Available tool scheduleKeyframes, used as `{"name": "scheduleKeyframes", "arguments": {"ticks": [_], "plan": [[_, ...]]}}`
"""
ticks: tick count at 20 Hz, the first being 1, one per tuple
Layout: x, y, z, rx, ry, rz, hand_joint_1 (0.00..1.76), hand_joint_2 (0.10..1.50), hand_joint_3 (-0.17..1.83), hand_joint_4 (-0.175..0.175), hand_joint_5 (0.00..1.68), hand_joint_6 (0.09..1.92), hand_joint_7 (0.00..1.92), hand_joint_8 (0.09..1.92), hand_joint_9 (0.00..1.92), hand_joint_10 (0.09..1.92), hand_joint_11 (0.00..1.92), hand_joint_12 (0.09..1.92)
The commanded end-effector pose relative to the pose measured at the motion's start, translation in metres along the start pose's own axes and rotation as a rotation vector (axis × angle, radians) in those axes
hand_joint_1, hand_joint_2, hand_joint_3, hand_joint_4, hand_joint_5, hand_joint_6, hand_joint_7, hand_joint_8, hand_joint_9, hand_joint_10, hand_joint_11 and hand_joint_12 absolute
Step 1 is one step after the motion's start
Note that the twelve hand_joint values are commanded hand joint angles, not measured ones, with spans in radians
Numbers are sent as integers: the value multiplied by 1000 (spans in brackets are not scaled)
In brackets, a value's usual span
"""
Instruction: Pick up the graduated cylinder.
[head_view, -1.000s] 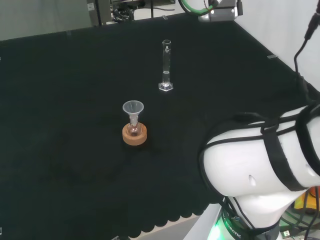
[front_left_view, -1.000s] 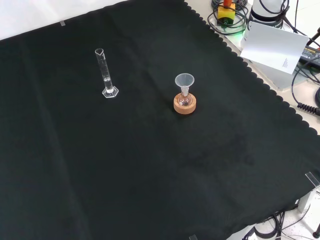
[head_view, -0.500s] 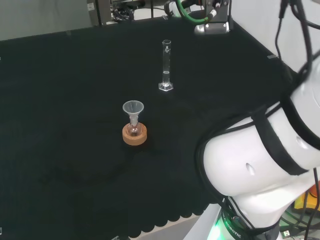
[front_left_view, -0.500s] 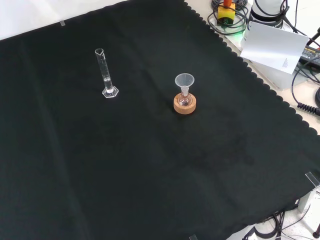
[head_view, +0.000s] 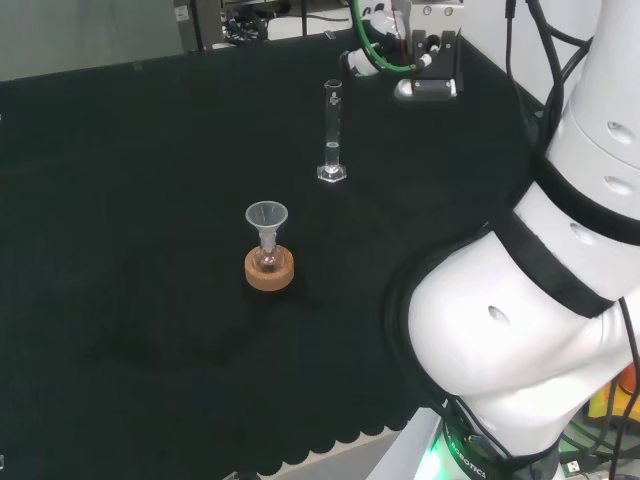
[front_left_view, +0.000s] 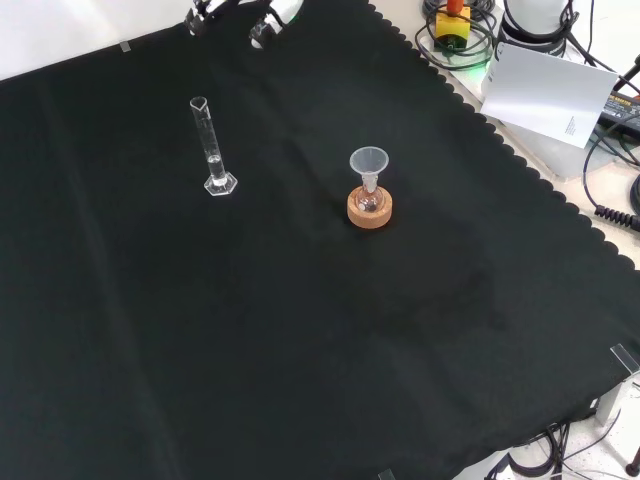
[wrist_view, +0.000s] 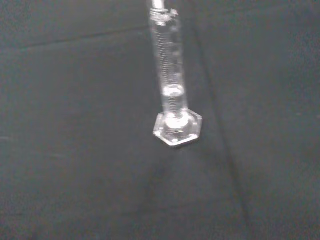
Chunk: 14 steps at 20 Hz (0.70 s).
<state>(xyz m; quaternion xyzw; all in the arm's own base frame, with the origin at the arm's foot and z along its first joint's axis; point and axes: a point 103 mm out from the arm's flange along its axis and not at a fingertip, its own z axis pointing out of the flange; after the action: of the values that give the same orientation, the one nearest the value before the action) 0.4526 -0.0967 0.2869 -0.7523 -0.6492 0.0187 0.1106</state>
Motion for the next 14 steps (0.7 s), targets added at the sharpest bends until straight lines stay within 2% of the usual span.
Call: {"name": "scheduleKeyframes", "arguments": {"ticks": [1,6,14], "plan": [[9,86,37,-95,222,-157,484,1230,-99,-40,246,87,53,554,245,647,65,1387],[5,99,58,-75,267,-177,525,1209,-122,-39,251,87,72,566,268,654,88,1388],[-4,112,78,-47,308,-173,553,1203,-147,-39,254,87,84,576,283,653,103,1382]]}}
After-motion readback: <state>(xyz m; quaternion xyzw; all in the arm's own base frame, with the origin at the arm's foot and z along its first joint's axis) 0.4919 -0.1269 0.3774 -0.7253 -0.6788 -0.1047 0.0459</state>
